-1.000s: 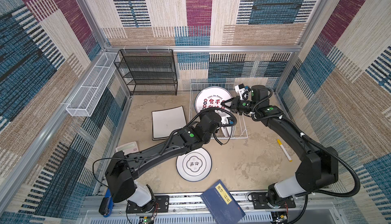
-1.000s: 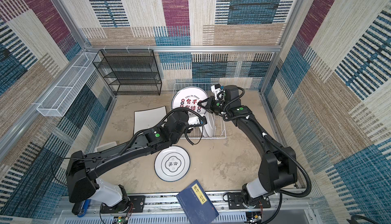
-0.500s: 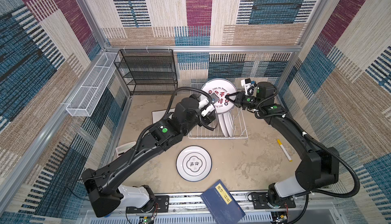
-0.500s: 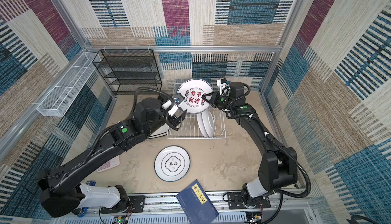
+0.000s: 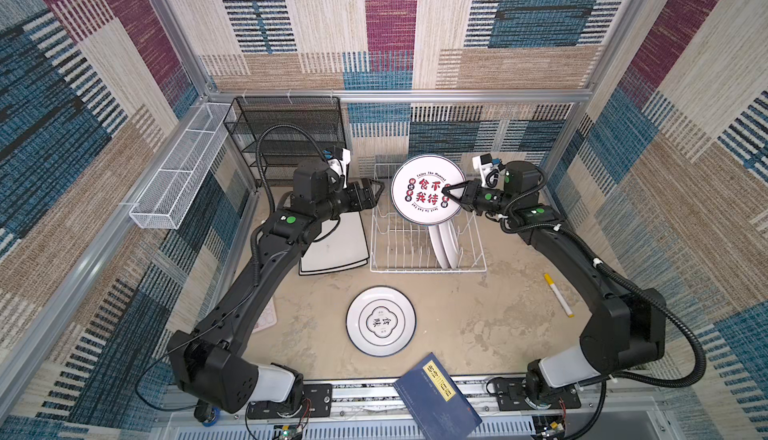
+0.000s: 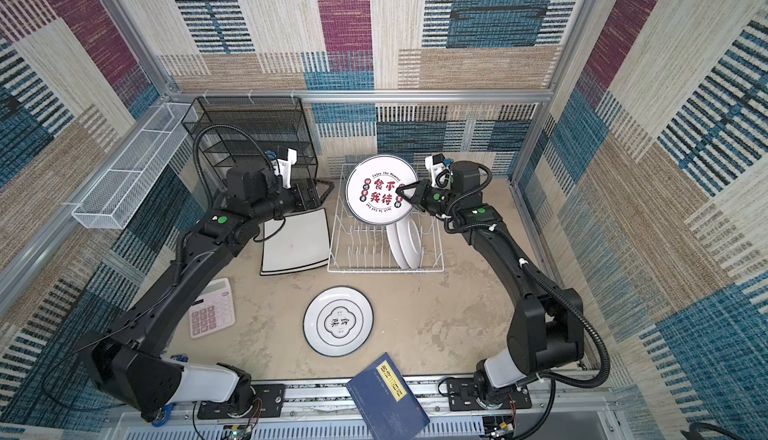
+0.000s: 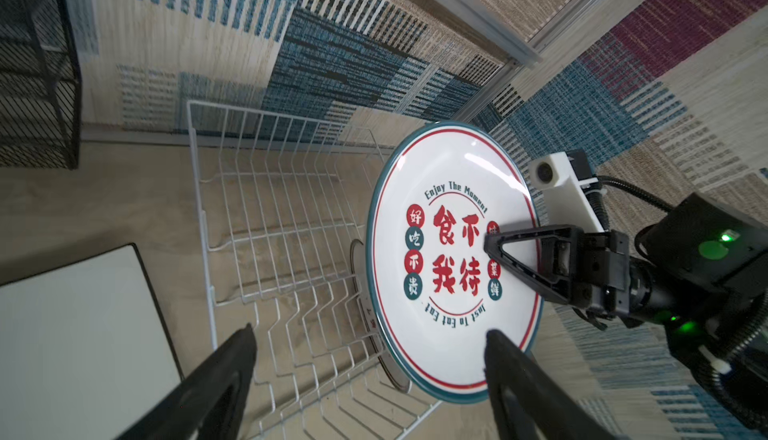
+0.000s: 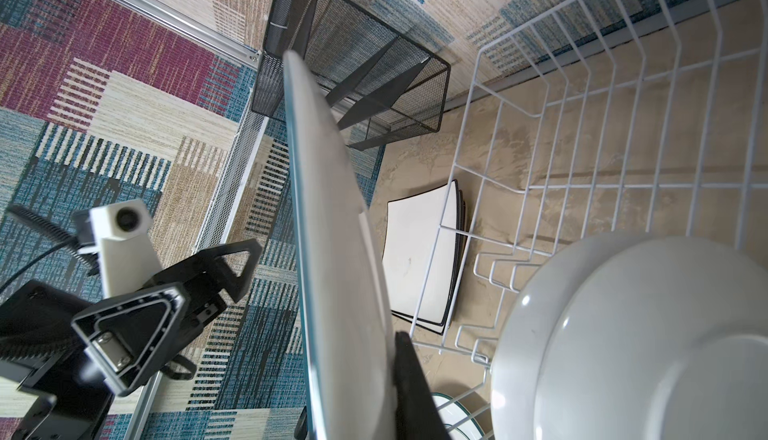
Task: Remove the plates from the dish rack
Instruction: 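Grasp the red-lettered plate's rim with the right gripper while the left holds it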
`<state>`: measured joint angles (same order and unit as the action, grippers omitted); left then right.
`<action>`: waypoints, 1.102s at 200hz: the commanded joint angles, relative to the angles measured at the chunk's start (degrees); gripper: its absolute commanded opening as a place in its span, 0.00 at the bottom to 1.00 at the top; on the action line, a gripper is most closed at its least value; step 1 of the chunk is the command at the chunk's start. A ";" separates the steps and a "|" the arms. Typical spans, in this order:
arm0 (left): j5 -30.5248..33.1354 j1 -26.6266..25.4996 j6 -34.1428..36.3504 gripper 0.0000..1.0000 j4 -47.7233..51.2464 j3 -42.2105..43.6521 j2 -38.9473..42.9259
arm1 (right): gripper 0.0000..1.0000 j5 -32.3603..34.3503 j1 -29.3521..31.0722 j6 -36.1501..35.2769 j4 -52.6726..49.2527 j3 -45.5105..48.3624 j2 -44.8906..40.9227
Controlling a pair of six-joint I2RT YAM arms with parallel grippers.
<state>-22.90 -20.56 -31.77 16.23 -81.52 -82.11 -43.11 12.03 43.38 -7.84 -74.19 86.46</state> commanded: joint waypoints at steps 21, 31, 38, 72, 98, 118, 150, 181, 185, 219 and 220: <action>-13.94 0.43 -8.78 0.84 -4.97 -3.00 -7.11 | 0.00 -3.00 0.01 -1.80 1.08 -0.15 0.33; -15.28 0.43 -9.94 0.83 -5.57 -3.33 -8.72 | 0.00 -3.42 0.00 -1.89 1.02 -0.13 0.53; -16.46 0.43 -10.45 0.82 -6.08 -3.52 -9.72 | 0.00 -3.62 -0.04 -1.96 0.75 -0.40 0.86; -21.88 0.08 -13.88 0.74 -10.66 -3.77 -13.83 | 0.00 -5.48 0.01 -2.51 -0.03 -1.16 2.10; -23.71 -0.27 -15.03 0.69 -11.74 -4.34 -15.89 | 0.00 -7.33 0.01 -2.34 0.37 -1.22 3.05; -25.25 -0.64 -15.61 0.62 -12.10 -4.74 -17.07 | 0.00 -8.53 0.00 -2.07 1.04 -1.22 3.67; -25.88 -1.37 -15.80 0.44 -12.45 -4.52 -17.80 | 0.00 -9.38 0.01 -1.82 1.23 -1.59 4.29; -26.57 -1.58 -16.99 0.27 -13.67 -3.65 -17.96 | 0.00 -10.76 -0.03 -1.19 1.92 -1.38 4.86; -26.67 -1.64 -17.07 0.25 -13.71 -3.51 -18.06 | 0.00 -10.92 0.01 -1.11 1.95 -1.35 4.95; -26.59 -1.68 -16.83 0.05 -13.08 -3.39 -18.35 | 0.00 -10.32 0.00 -0.97 1.80 -1.05 4.79; -26.59 -1.64 -16.83 0.04 -13.07 -3.35 -18.31 | 0.00 -10.28 0.01 -0.99 1.79 -1.04 4.74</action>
<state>-48.56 -21.85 -49.30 4.97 -85.01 -100.16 -52.95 11.70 42.63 -8.84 -75.13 91.46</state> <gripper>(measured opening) 0.117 0.130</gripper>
